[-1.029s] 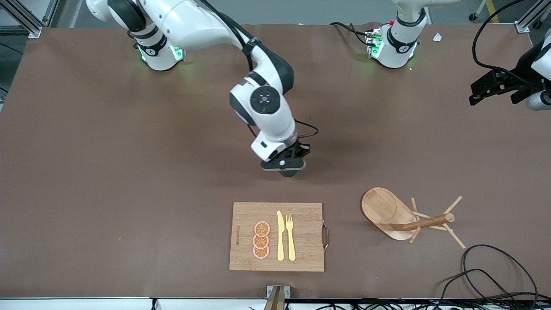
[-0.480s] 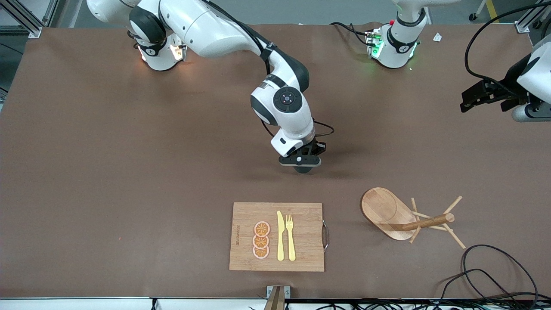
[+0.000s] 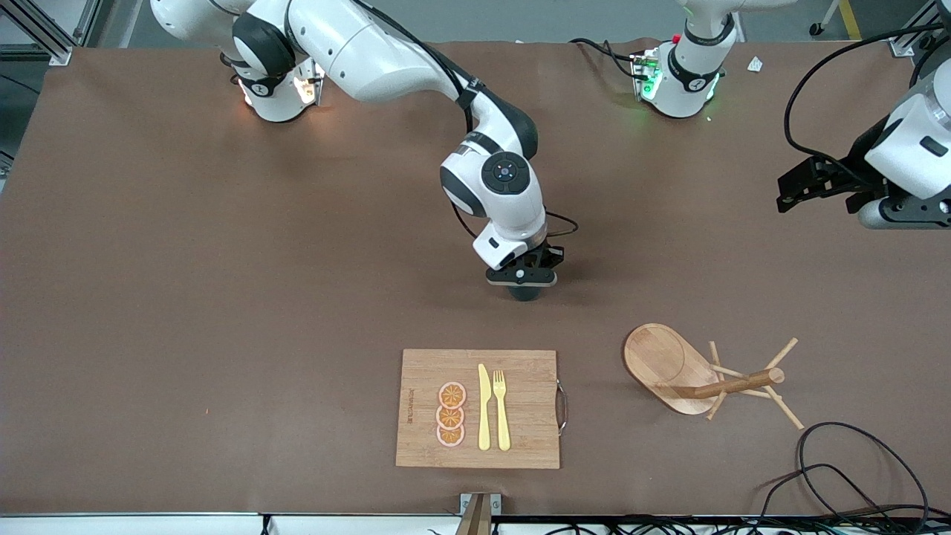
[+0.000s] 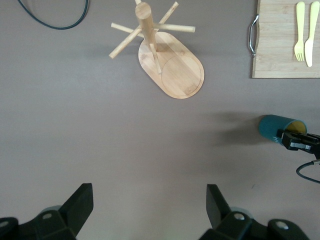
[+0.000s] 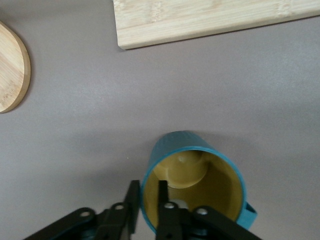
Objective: Pass cup and hang on rack
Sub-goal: 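Set the mug down with the right gripper while the left gripper approaches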
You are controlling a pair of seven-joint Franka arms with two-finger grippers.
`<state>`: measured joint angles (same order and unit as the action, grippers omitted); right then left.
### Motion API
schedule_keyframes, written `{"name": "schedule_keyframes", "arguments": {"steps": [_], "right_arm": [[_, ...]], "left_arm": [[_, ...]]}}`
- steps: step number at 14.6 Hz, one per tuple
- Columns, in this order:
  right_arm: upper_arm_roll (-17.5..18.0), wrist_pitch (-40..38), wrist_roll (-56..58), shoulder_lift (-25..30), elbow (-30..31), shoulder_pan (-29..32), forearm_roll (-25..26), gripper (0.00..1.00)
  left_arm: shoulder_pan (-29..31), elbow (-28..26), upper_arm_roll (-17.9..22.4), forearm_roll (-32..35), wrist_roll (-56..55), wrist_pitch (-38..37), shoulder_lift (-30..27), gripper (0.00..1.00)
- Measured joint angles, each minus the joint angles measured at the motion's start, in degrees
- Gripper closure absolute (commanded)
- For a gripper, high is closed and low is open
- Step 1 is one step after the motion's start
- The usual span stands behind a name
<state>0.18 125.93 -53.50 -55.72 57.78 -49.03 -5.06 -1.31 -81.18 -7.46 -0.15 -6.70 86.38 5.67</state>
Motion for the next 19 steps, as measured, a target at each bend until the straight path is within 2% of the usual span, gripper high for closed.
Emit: {"name": "schedule_keyframes", "arguments": {"steps": [1, 6, 10, 14, 16, 19], "right_arm": [[-0.1, 0.0, 0.0, 0.0, -0.2, 0.0, 0.0, 0.0], [-1.1, -0.2, 0.0, 0.8, -2.2, 0.1, 0.1, 0.0], [-2.5, -3.8, -0.4, 4.7, -2.8, 2.3, 0.4, 0.0], [-7.7, -10.1, 2.5, 9.1, -2.9, 7.6, 1.2, 0.0], [-9.4, -13.8, 6.0, 11.4, -3.1, 10.9, 1.3, 0.0], [-10.1, -22.6, 13.8, 16.4, -3.2, 19.5, 1.4, 0.0]], "left_arm": [[-0.1, 0.0, -0.1, 0.0, 0.0, 0.1, 0.1, 0.0], [-0.1, 0.1, -0.8, 0.0, 0.0, 0.2, 0.2, 0.0], [-1.7, 0.0, -2.3, 3.6, 0.0, 0.1, 0.2, 0.0], [-7.5, -0.5, -2.9, 6.5, -2.1, 0.0, 1.8, 0.0], [-10.2, -0.7, -2.9, 6.6, -7.3, 0.0, 4.0, 0.0], [-16.8, -0.7, -3.0, 6.6, -21.8, 1.5, 8.9, 0.0]]}}
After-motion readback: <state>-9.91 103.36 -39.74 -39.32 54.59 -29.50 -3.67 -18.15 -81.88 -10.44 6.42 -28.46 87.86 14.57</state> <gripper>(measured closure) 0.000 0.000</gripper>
